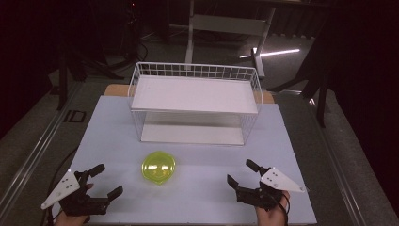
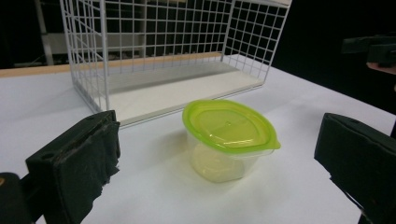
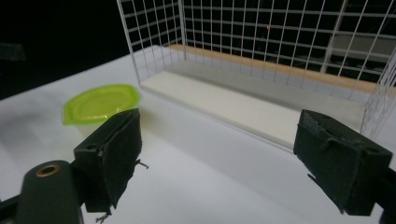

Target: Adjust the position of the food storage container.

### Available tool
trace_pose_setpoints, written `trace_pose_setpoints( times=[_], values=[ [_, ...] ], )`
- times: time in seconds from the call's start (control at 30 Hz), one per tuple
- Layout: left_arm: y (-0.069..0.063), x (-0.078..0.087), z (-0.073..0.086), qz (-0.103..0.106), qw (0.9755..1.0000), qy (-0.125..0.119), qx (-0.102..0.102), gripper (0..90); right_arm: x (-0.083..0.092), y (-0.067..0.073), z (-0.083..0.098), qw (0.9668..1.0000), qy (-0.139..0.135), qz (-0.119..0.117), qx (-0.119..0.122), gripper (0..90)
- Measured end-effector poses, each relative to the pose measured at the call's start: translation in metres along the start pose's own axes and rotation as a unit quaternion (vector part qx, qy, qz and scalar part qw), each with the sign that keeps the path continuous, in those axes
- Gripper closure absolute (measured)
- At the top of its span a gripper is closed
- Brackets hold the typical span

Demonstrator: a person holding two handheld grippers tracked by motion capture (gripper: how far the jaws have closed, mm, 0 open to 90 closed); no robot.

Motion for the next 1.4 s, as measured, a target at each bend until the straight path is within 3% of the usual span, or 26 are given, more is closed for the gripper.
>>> trace_pose_setpoints(
  times=[0.1,0.23,0.3,0.43,0.57,0.83,0.9,0.93,1.03,1.17,1.23,1.27,1.3,1.33,1.37,1.4],
  values=[
    [-0.001,-0.001,-0.002,-0.002,1.0000,0.005,-0.007,1.2,0.002,0.000,0.001,0.9998,0.011,0.013,0.013,14.8],
    [-0.011,-0.006,-0.005,0.016,0.9997,0.012,0.017,1.2,0.008,0.002,-0.001,0.9997,0.006,0.018,0.014,14.8],
    [-0.017,-0.009,-0.009,0.027,0.9994,0.015,0.016,1.2,0.011,0.003,-0.004,0.9996,-0.001,0.021,0.018,14.8],
    [-0.028,-0.013,-0.014,0.046,0.9981,0.021,0.036,1.3,0.015,0.006,-0.009,0.9995,-0.015,0.019,0.018,14.8],
    [-0.029,-0.015,-0.017,0.037,0.9987,0.019,0.028,1.3,0.016,0.008,-0.013,0.9992,-0.021,0.021,0.027,14.8],
    [-0.023,-0.019,-0.013,0.038,0.9976,0.035,0.047,1.3,0.012,0.007,-0.014,0.9992,-0.023,0.020,0.026,14.8],
    [-0.023,-0.020,-0.011,0.036,0.9975,0.046,0.039,1.3,0.012,0.008,-0.014,0.9992,-0.023,0.018,0.027,14.8],
    [-0.024,-0.021,-0.007,0.040,0.9968,0.063,0.030,1.3,0.011,0.008,-0.014,0.9992,-0.022,0.018,0.027,14.8],
    [-0.025,-0.020,-0.004,0.039,0.9960,0.076,0.024,1.9,0.011,0.009,-0.014,0.9993,-0.022,0.016,0.027,14.8],
    [-0.024,-0.019,0.000,0.028,0.9954,0.087,0.028,17.3,0.011,0.008,-0.012,0.9993,-0.018,0.015,0.028,14.8],
    [-0.022,-0.018,0.002,0.017,0.9951,0.092,0.032,17.7,0.011,0.008,-0.011,0.9994,-0.017,0.015,0.027,14.9],
    [-0.021,-0.017,0.004,0.013,0.9946,0.098,0.031,33.1,0.011,0.007,-0.011,0.9994,-0.018,0.015,0.026,14.8],
    [-0.019,-0.017,0.005,0.002,0.9941,0.105,0.026,33.1,0.011,0.007,-0.011,0.9994,-0.018,0.015,0.026,14.8],
    [-0.018,-0.017,0.007,0.002,0.9935,0.111,0.026,38.1,0.011,0.007,-0.011,0.9993,-0.018,0.015,0.028,14.8],
    [-0.017,-0.017,0.009,0.002,0.9928,0.118,0.022,52.4,0.010,0.008,-0.010,0.9993,-0.016,0.014,0.030,14.8],
    [-0.016,-0.017,0.012,-0.001,0.9917,0.127,0.017,52.4,0.010,0.008,-0.010,0.9993,-0.016,0.014,0.030,14.8]
  ],
)
Point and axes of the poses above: each handheld gripper's, and its own axes: x roughly backward along the jaws, z roughly out of its underside, y roughly to its left, the point moved 5 cm from there along -x, roughly forward along the jaws, and after that the axes turned 15 degrees about -y, right-handed, at the moved point
